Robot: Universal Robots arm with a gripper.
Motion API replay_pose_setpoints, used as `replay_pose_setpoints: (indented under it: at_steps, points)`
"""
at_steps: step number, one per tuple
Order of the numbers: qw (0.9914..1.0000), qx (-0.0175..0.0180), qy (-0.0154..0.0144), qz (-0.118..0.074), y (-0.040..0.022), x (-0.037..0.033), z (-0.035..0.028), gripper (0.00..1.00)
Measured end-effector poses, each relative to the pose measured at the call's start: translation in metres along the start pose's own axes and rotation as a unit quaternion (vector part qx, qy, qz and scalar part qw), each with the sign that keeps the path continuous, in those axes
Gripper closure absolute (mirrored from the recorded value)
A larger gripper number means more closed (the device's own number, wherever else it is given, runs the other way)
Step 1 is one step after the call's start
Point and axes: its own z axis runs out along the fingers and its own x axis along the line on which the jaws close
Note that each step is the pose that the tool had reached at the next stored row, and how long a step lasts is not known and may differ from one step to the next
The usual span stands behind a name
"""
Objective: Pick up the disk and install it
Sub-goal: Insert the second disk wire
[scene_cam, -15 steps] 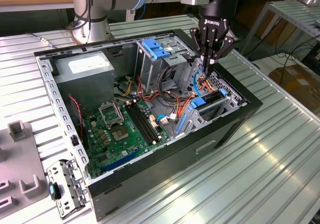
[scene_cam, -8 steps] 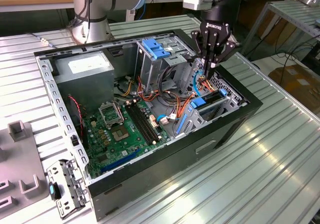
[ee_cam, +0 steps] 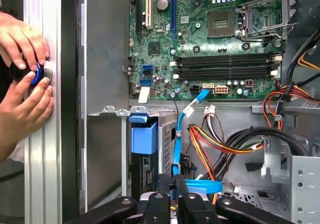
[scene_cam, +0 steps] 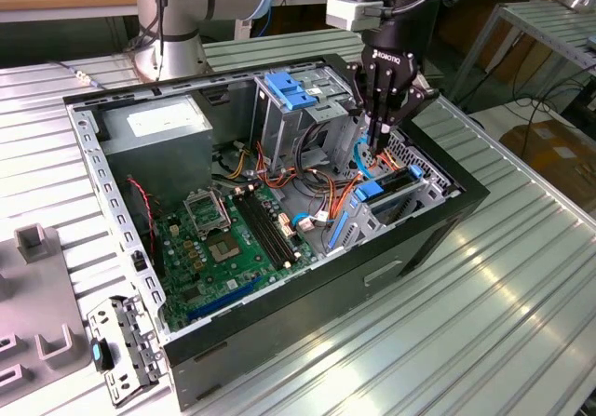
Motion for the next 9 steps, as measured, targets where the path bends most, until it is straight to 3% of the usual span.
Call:
replay_pose_setpoints:
  at_steps: [3, 9]
  points:
    - [0.99999, 0.0048, -0.0004, -0.001, 0.0012, -0.0001, 0.0008, 0.84]
    - [0.99999, 0.0053, -0.0005, -0.001, 0.0012, -0.0002, 0.0009, 0.84]
